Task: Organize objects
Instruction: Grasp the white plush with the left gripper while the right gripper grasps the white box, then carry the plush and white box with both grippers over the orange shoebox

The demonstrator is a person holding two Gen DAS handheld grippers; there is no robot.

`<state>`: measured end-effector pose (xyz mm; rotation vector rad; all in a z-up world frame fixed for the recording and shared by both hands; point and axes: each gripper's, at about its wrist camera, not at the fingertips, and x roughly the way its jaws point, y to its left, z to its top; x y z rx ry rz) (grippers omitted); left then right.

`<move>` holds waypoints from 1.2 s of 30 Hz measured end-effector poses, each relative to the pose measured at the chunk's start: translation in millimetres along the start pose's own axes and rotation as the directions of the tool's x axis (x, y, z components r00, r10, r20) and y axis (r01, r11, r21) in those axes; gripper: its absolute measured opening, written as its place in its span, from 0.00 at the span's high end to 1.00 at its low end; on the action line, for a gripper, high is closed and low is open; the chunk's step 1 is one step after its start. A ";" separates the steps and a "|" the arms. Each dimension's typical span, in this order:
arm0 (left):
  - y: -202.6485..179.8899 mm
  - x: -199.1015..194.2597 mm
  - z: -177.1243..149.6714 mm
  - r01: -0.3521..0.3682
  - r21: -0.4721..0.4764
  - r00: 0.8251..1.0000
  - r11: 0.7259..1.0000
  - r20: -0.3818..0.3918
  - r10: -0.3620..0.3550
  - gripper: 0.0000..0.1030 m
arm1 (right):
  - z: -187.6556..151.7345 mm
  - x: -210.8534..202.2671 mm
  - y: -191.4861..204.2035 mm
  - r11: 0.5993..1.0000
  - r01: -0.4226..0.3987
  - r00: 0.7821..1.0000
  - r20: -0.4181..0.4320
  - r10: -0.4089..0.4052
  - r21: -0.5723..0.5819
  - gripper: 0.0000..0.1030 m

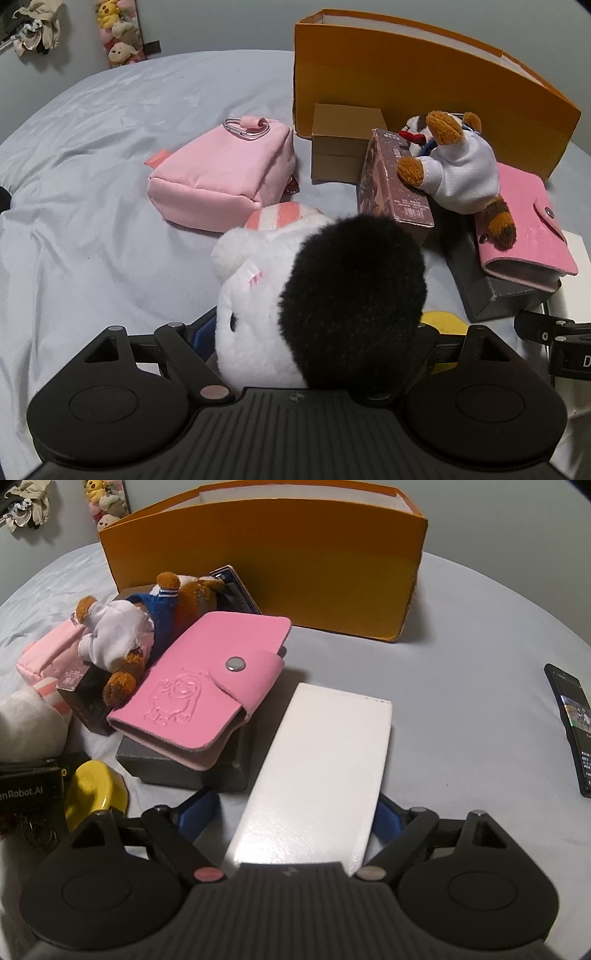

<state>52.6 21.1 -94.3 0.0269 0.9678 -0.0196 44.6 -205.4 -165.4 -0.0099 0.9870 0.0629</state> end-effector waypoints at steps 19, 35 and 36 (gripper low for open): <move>4.5 -29.6 -2.2 0.097 -0.042 0.995 0.994 0.022 -0.097 0.28 | -11.7 -26.5 -21.8 0.996 -0.052 0.998 0.038 0.049 0.074 0.35; -5.5 -79.3 31.4 0.127 0.052 0.981 0.991 0.138 -0.133 0.28 | 0.0 -80.8 -37.4 0.995 -0.068 0.989 0.138 0.058 0.071 0.35; -7.0 -81.3 36.0 0.130 0.061 0.980 0.990 0.147 -0.138 0.28 | 2.2 -83.7 -37.3 0.995 -0.070 0.988 0.145 0.059 0.068 0.35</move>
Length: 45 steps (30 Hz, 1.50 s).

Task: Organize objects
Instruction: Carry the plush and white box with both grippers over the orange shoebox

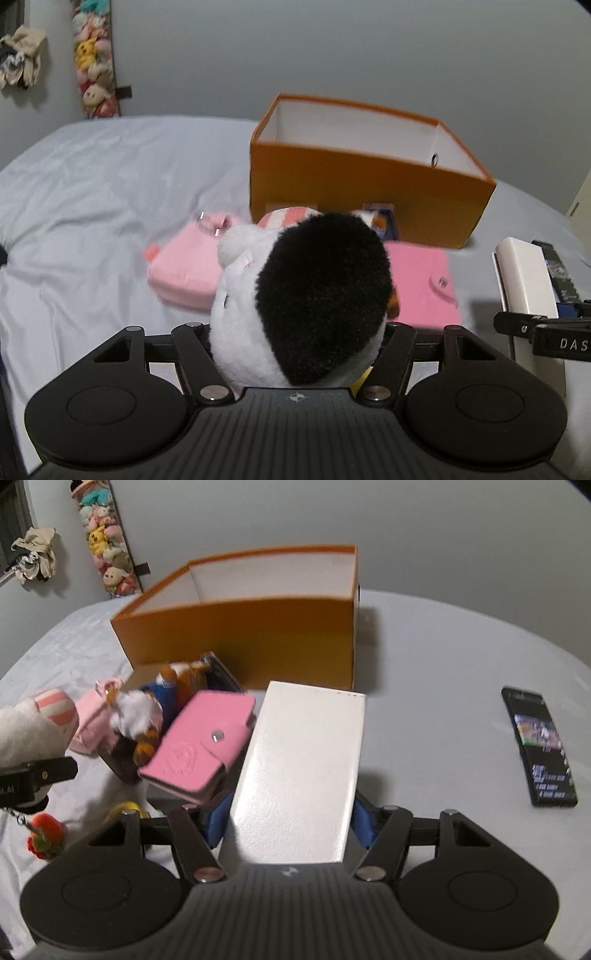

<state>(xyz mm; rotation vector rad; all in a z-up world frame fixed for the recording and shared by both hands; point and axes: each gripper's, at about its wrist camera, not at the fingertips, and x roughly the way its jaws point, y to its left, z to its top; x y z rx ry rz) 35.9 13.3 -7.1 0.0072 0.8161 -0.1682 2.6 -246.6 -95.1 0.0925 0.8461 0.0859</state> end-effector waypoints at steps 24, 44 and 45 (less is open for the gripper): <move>-20.5 45.0 140.8 0.098 0.189 0.992 0.977 0.060 -0.111 0.27 | 129.5 6.4 15.1 0.998 -0.055 0.987 0.146 0.060 -0.037 0.35; 6.2 175.5 223.7 0.051 0.193 0.998 0.980 -0.038 -0.045 0.27 | 251.8 102.8 18.2 0.999 -0.039 0.996 0.083 0.036 0.038 0.35; 9.4 182.5 225.2 0.052 0.195 0.998 0.979 -0.050 -0.043 0.28 | 254.5 109.3 20.2 0.999 -0.038 0.997 0.071 0.035 0.039 0.35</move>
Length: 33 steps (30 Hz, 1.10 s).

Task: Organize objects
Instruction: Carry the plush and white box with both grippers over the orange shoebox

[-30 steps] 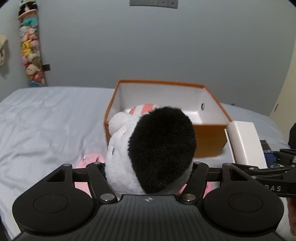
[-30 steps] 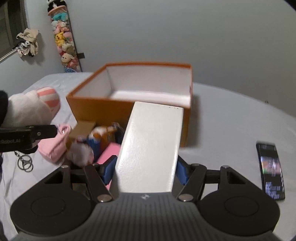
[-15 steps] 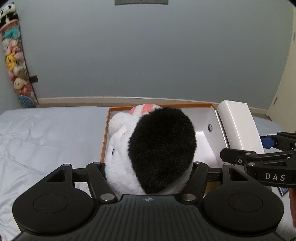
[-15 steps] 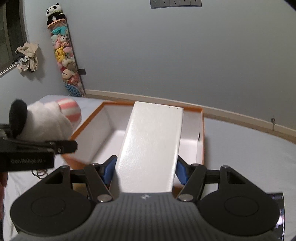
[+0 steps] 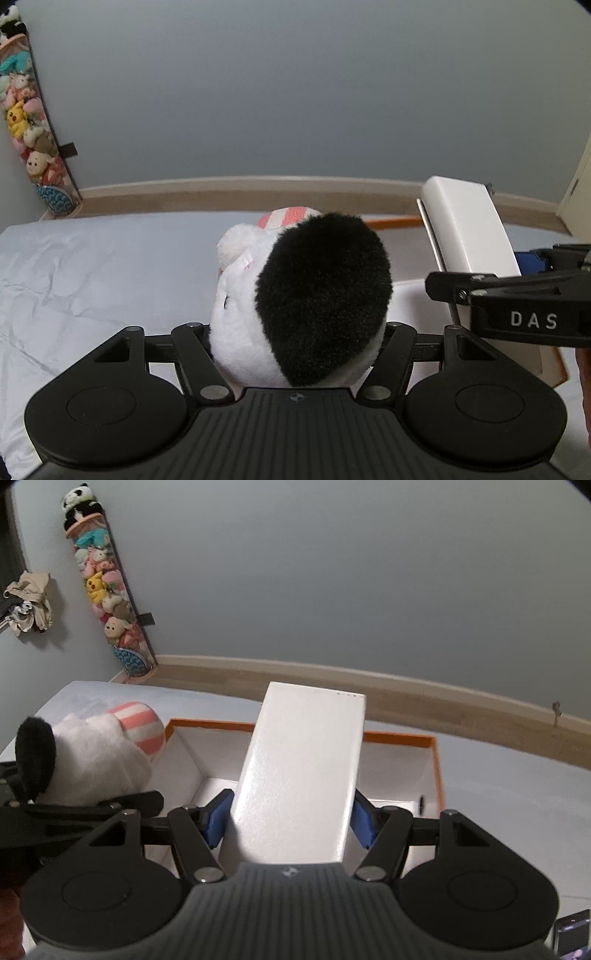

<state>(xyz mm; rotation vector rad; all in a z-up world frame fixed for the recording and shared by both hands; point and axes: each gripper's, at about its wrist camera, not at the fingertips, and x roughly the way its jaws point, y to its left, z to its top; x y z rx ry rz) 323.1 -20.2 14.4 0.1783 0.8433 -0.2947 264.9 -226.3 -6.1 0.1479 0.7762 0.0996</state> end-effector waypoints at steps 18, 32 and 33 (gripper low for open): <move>12.5 71.0 -14.4 -0.041 0.164 0.983 0.986 -0.169 0.069 0.27 | -8.6 71.3 -3.3 1.000 0.007 0.961 -0.277 -0.003 0.013 0.35; 17.7 100.5 -18.1 -0.065 0.338 0.948 0.939 -0.272 0.163 0.27 | -5.4 109.1 4.5 0.999 0.005 0.892 -0.452 0.018 0.050 0.35; 17.7 103.3 -19.5 -0.073 0.365 0.945 0.928 -0.271 0.181 0.27 | -5.8 111.8 3.6 0.998 0.017 0.884 -0.467 0.010 0.052 0.35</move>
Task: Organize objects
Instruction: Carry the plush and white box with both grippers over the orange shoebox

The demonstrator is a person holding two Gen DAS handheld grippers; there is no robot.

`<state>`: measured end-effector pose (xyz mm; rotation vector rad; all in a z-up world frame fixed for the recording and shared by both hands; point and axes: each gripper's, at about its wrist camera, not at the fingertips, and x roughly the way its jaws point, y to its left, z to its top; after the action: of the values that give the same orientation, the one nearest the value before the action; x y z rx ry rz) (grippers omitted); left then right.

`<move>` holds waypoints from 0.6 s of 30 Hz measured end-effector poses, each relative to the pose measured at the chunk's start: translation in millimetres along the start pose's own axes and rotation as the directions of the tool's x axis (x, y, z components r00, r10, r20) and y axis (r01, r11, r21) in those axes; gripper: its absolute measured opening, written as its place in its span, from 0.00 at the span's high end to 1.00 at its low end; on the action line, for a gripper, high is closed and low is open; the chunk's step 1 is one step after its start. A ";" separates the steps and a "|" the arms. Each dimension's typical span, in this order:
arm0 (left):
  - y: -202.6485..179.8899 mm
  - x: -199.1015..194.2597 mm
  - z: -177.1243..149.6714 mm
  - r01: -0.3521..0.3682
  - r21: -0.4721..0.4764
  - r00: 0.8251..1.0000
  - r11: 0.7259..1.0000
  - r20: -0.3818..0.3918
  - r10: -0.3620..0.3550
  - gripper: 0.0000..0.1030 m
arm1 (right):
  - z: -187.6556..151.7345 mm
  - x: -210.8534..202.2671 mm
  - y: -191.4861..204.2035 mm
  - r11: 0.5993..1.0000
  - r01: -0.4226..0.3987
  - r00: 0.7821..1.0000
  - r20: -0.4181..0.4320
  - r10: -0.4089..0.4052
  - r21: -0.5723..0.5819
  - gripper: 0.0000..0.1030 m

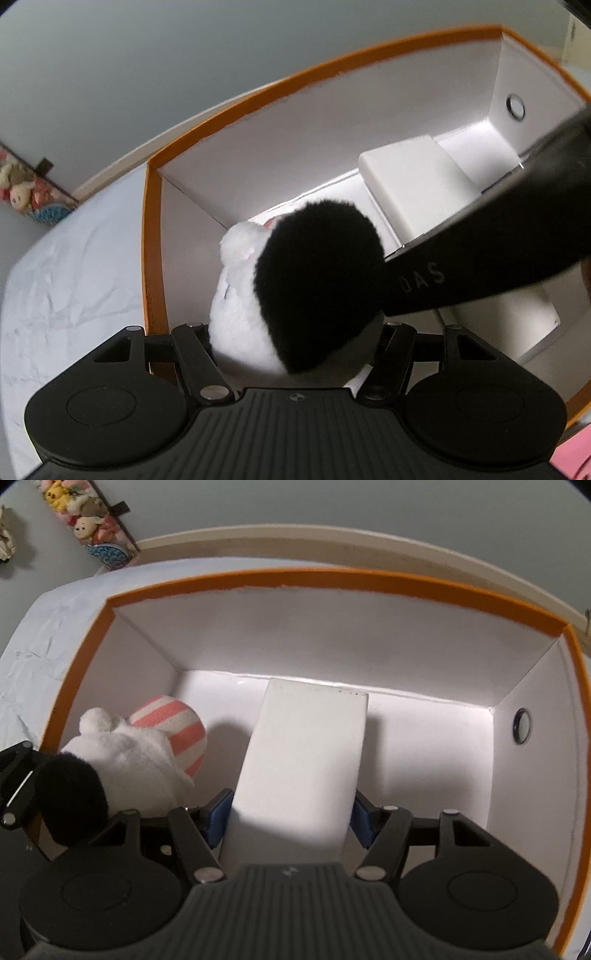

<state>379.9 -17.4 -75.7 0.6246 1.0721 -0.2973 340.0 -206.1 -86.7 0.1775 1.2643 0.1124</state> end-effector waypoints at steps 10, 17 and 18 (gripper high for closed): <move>22.0 17.2 -11.0 -0.030 0.037 1.000 0.999 -0.005 0.030 0.26 | 5.9 10.3 -6.1 1.000 -0.005 0.999 -0.049 0.006 0.005 0.37; 43.2 27.4 -19.6 -0.021 0.043 1.000 0.999 -0.006 0.021 0.14 | 7.9 6.6 -17.0 0.998 -0.055 0.998 -0.041 0.056 0.032 0.31; 45.5 29.4 -21.3 -0.016 0.045 1.000 0.999 -0.010 0.017 0.14 | 8.0 5.2 -18.4 0.998 -0.057 0.998 -0.037 0.058 0.034 0.31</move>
<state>401.5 33.6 -93.7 0.6755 1.0718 -0.3052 349.0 -223.9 -92.8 0.2407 1.2999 0.1452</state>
